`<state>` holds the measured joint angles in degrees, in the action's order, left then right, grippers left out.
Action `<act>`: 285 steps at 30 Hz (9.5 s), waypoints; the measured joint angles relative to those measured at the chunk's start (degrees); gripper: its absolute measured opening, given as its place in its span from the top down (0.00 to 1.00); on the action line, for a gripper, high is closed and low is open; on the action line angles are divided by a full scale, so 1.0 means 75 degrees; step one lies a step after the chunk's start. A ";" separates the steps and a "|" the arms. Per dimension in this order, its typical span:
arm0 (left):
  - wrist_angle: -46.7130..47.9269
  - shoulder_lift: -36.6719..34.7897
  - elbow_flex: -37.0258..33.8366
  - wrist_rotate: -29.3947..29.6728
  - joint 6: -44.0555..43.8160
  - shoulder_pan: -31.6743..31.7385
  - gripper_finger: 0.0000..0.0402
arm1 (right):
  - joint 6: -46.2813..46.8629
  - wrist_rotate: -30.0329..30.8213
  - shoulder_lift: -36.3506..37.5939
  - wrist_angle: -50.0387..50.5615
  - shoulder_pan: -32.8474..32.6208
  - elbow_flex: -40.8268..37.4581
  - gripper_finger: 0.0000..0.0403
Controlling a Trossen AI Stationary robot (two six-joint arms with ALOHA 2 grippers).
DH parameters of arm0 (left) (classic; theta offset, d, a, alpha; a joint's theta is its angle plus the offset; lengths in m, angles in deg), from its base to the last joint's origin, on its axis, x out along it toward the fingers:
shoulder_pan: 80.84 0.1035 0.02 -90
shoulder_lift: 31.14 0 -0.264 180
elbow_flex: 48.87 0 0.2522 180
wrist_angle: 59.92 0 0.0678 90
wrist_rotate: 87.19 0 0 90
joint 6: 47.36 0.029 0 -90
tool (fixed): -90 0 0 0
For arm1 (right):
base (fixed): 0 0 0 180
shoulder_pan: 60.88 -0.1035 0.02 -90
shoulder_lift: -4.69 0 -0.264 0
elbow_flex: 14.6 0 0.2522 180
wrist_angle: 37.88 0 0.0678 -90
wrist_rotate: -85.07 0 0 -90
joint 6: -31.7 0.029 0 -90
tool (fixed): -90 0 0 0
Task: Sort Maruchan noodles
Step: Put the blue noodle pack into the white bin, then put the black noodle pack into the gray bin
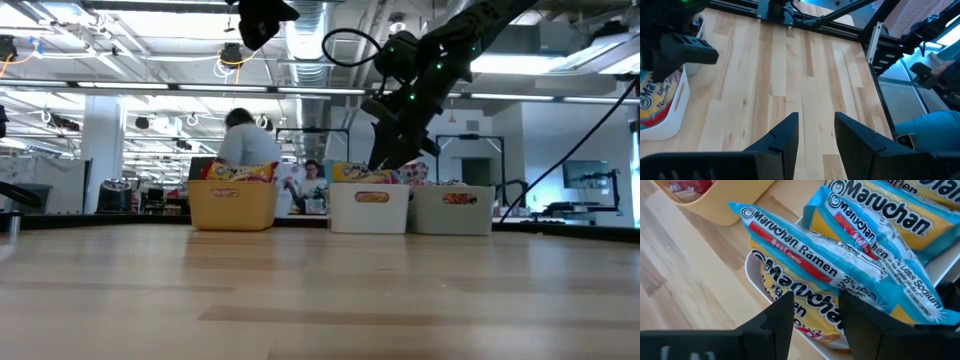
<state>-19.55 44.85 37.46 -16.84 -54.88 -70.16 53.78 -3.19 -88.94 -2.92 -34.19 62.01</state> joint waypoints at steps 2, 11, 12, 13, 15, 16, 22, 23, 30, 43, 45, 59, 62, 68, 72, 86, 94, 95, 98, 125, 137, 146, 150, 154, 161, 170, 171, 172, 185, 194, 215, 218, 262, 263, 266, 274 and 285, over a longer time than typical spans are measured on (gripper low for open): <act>0.0018 0.0000 0.0000 0.0004 -0.0079 0.0000 0.72 | 0.0054 -0.0016 -0.0005 0.0034 0.0062 -0.0003 0.55; 0.0336 0.0000 0.0000 -0.0086 -0.0564 0.0003 0.72 | -0.0021 -0.0065 0.0557 0.0124 -0.0022 -0.0032 0.55; 0.0431 0.0000 0.0000 -0.0083 -0.0561 0.0003 0.72 | -0.0093 -0.0066 0.0685 0.0124 -0.0030 -0.0032 0.55; 0.0528 0.0000 0.0000 -0.0083 -0.0563 0.0003 0.72 | -0.0124 -0.0066 0.0841 0.0155 -0.0057 -0.0032 0.55; 0.0746 0.0000 0.0000 -0.0080 -0.0567 0.0003 0.72 | -0.0153 -0.0066 0.1114 0.0221 -0.0111 -0.0032 0.55; 0.0837 0.0000 0.0000 -0.0077 -0.0571 0.0003 0.72 | -0.0156 -0.0068 0.1252 0.0256 -0.0146 -0.0032 0.55; 0.1612 -0.0092 0.0000 -0.0109 -0.0774 -0.0048 0.72 | -0.0210 -0.0448 0.2189 0.0591 -0.0470 -0.0029 0.55; 0.1772 -0.0125 0.0000 -0.0115 -0.0830 -0.0090 0.72 | -0.0207 -0.0518 0.2337 0.0612 -0.0553 -0.0029 0.55; 0.3095 -0.0262 0.0000 -0.0092 -0.1403 -0.0810 0.72 | -0.0210 -0.0991 0.3185 0.0783 -0.1237 -0.0023 0.55; 0.4743 -0.0262 0.0000 0.0011 -0.3392 -0.2580 0.72 | -0.0203 -0.1054 0.3611 0.1073 -0.2389 -0.0015 0.55; 0.4860 -0.0262 0.0000 0.0138 -0.3704 -0.2849 0.72 | -0.0203 -0.1051 0.3562 0.1211 -0.2532 -0.0017 0.55; 0.5786 -0.0251 0.0000 0.0596 -0.5432 -0.4633 0.70 | 0.0124 -0.1048 0.3451 0.1342 -0.3272 -0.0017 0.55; 0.5785 -0.0251 -0.0006 0.0943 -0.5765 -0.5009 0.66 | 0.0133 -0.1048 0.3450 0.1349 -0.3346 -0.0017 0.55; 0.5675 -0.0248 -0.0303 0.1324 -0.6284 -0.5915 0.61 | 0.0165 -0.1048 0.3451 0.1345 -0.3534 -0.0017 0.55; 0.5288 -0.0248 -0.0735 0.1526 -0.6689 -0.6579 0.61 | 0.0255 -0.1051 0.3450 0.1342 -0.3654 -0.0017 0.55; 0.4323 -0.0245 -0.1962 0.2108 -0.7677 -0.7786 0.61 | 0.0261 -0.1051 0.3451 0.1290 -0.3711 -0.0017 0.55; 0.3586 -0.0245 -0.2501 0.1938 -0.8347 -0.8129 0.61 | 0.0264 -0.1051 0.3451 0.1287 -0.3708 -0.0017 0.55; 0.3526 -0.0245 -0.2553 0.1951 -0.8403 -0.8161 0.61 | 0.0266 -0.1051 0.3450 0.1287 -0.3708 -0.0017 0.55; 0.3308 -0.0251 -0.2783 0.2002 -0.8657 -0.8272 0.61 | 0.0268 -0.1051 0.3450 0.1287 -0.3708 -0.0017 0.55; 0.1578 -0.0286 -0.4546 0.2088 -0.9706 -0.8515 0.61 | 0.0267 -0.1045 0.3449 0.1284 -0.3705 -0.0017 0.55; 0.1647 -0.0256 -0.4593 0.2859 -0.9978 -0.8518 0.73 | 0.0267 -0.1028 0.3449 0.1281 -0.3705 -0.0017 0.55; 0.1624 -0.0242 -0.4605 0.4180 -1.0036 -0.8515 0.98 | 0.0267 -0.1028 0.3451 0.1281 -0.3705 -0.0017 0.55; 0.1486 -0.0236 -0.4617 0.4716 -0.9968 -0.8515 1.00 | 0.0267 -0.1027 0.3451 0.1278 -0.3705 -0.0017 0.55; 0.1001 -0.0224 -0.4628 0.5546 -0.9730 -0.8502 1.00 | 0.0292 -0.1028 0.3451 0.1244 -0.3680 -0.0017 0.55; -0.0084 -0.0219 -0.4639 0.6718 -0.8597 -0.8107 1.00 | 0.0538 -0.1030 0.3449 0.1033 -0.3530 -0.0017 0.55; -0.1597 -0.0224 -0.4630 0.6831 -0.6398 -0.7006 1.00 | 0.0833 -0.1040 0.3448 0.0705 -0.3487 -0.0017 0.55; -0.1759 -0.0227 -0.4625 0.6789 -0.6171 -0.6896 1.00 | 0.0936 -0.1042 0.3451 0.0703 -0.3489 -0.0017 0.55; -0.1902 -0.0227 -0.4622 0.6744 -0.5970 -0.6795 1.00 | 0.1016 -0.1043 0.3448 0.0718 -0.3511 -0.0017 0.55; -0.2819 -0.0239 -0.4610 0.6239 -0.4516 -0.6022 1.00 | 0.1339 -0.1470 0.2160 0.0177 -0.3807 -0.0026 0.52; -0.3196 -0.0242 -0.4602 0.6054 -0.4079 -0.5752 1.00 | 0.1649 -0.1846 0.1348 -0.0459 -0.3805 -0.0023 0.40; -0.3296 -0.0245 -0.4602 0.5854 -0.3796 -0.5388 1.00 | 0.3985 -0.4477 -0.1174 -0.3493 -0.3538 -0.0019 0.36; -0.3319 -0.0245 -0.4602 0.5874 -0.3802 -0.5368 1.00 | 0.4303 -0.4646 -0.1419 -0.3932 -0.3536 -0.0020 0.36; -0.4631 -0.0250 -0.4599 0.6730 -0.3571 -0.4769 1.00 | 0.4791 -0.4050 -0.1695 -0.4829 -0.3707 -0.0017 0.36; -0.4672 -0.0248 -0.4599 0.6727 -0.3524 -0.4753 1.00 | 0.4838 -0.4053 -0.1695 -0.4922 -0.3711 -0.0017 0.36; -0.4852 -0.0248 -0.4599 0.6738 -0.3376 -0.4750 1.00 | 0.4876 -0.4045 -0.1692 -0.5105 -0.3715 -0.0017 0.38; -0.4914 -0.0248 -0.4599 0.6765 -0.3335 -0.4750 1.00 | 0.4875 -0.4038 -0.1692 -0.5115 -0.3711 -0.0017 0.60; -0.4910 -0.0248 -0.4599 0.6681 -0.3482 -0.4632 1.00 | 0.4610 -0.4124 -0.1692 -0.5102 -0.3714 -0.0017 0.97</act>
<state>-56.38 42.99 2.97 33.27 -80.99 -104.89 88.35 -34.12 -101.63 -41.19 -62.05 61.88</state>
